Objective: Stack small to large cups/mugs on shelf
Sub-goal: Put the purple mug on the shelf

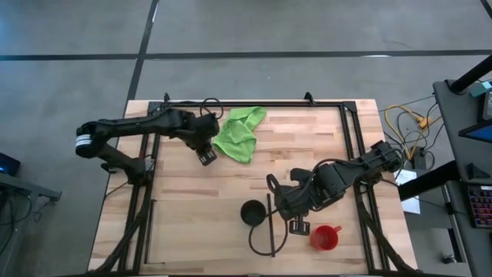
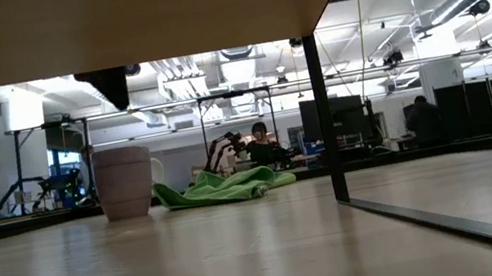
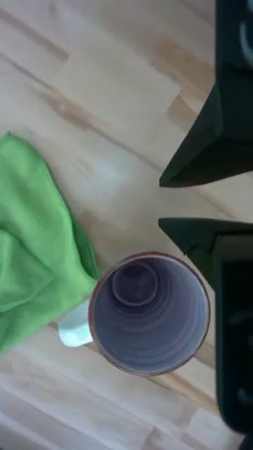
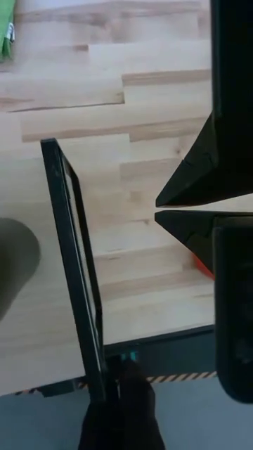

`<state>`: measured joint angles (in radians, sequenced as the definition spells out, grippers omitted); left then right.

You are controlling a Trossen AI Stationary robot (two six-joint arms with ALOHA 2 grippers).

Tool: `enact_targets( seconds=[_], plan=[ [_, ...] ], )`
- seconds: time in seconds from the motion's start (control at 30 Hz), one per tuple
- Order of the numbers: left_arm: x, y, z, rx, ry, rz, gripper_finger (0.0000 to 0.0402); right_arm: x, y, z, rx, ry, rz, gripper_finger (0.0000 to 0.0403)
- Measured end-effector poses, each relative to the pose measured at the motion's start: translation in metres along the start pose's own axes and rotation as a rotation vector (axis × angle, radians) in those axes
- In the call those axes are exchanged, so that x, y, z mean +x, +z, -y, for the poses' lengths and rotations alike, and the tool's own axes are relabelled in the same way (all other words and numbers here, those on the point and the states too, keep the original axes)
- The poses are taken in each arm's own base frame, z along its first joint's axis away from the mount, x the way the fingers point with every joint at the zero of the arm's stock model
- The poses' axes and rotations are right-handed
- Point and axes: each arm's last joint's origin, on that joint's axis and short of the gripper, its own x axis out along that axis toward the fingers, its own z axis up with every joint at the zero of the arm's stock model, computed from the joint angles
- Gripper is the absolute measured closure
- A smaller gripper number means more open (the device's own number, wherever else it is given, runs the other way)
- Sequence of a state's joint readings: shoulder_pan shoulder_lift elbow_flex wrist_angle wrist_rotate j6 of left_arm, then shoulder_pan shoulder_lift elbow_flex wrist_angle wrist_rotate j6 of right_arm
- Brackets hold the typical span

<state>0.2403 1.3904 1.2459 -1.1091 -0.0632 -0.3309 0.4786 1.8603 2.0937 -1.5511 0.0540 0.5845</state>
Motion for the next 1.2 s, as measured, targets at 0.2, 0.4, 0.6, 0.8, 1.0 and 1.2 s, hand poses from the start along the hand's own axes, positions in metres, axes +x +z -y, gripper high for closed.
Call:
enact_targets(
  seconds=[0.2,0.4,0.6,0.8,1.0,1.2],
  plan=[
    [0.016,0.01,-0.001,-0.011,0.057,-0.035,0.0311,0.0,-0.002,-0.002,-0.018,0.0,-0.003,0.039],
    [0.033,0.017,-0.014,-0.113,0.119,-0.088,0.0311,0.0,-0.002,-0.002,-0.017,-0.002,-0.005,0.039],
    [0.045,0.026,-0.027,-0.223,0.104,-0.122,0.0311,0.0,-0.002,-0.002,-0.017,-0.003,-0.006,0.039],
    [0.049,0.028,-0.028,-0.231,0.086,-0.131,0.0311,0.0,-0.002,-0.002,-0.017,-0.003,-0.006,0.039],
    [0.05,0.029,-0.028,-0.259,0.074,-0.121,0.031,0.0,-0.002,-0.002,-0.017,-0.003,-0.006,0.039],
    [0.054,0.03,-0.029,-0.266,0.067,-0.099,0.031,0.0,-0.002,-0.002,-0.018,-0.003,-0.007,0.039]
  ],
)
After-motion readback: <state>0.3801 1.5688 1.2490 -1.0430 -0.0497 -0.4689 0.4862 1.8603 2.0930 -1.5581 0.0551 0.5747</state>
